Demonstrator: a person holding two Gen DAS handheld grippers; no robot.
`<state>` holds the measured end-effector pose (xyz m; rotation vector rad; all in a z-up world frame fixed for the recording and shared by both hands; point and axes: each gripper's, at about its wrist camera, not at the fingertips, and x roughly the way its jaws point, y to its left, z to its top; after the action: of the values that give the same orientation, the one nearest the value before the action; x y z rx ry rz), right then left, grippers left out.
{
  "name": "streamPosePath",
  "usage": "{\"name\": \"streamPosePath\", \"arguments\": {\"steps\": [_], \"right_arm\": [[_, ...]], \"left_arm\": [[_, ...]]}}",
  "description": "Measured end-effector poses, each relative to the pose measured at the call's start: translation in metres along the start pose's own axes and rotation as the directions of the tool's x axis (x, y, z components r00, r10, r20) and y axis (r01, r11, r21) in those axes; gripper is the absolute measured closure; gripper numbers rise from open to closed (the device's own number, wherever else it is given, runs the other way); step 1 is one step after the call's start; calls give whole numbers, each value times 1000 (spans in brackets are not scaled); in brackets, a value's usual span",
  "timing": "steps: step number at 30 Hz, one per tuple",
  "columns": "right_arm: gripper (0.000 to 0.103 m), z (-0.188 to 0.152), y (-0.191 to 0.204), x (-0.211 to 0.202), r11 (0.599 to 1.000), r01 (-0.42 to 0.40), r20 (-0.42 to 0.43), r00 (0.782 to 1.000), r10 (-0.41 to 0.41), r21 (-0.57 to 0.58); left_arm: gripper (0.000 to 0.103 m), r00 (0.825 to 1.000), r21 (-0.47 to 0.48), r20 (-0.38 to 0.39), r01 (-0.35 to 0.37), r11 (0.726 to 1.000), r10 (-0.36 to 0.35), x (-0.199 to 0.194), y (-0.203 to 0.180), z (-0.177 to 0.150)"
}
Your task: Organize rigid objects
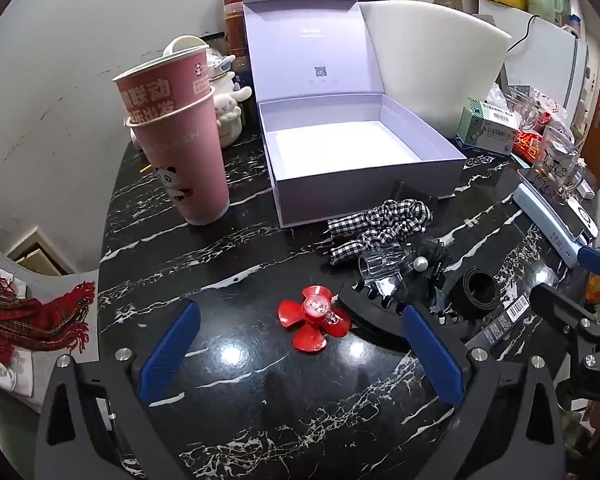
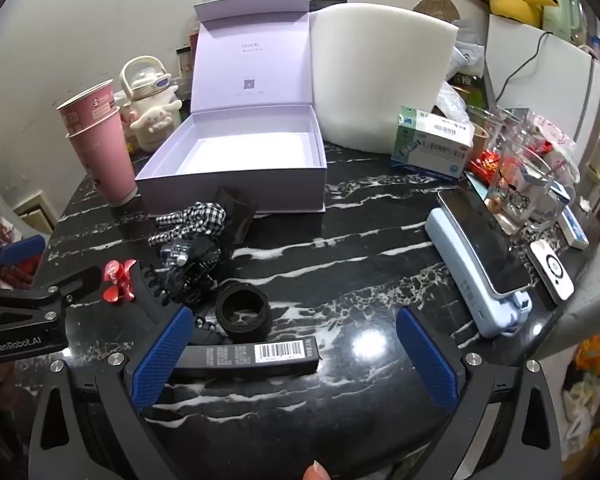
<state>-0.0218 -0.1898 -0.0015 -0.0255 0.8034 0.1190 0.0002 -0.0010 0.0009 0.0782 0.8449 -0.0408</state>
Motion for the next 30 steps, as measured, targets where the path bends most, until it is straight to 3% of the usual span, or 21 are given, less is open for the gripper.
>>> {"name": "streamPosePath", "arguments": {"steps": [30], "right_arm": [[0,5,-6,4,1000,0,-1,1000,0,-6]], "left_arm": [[0,1000,8,-4,25,1000,-25,3,-2,2]]}}
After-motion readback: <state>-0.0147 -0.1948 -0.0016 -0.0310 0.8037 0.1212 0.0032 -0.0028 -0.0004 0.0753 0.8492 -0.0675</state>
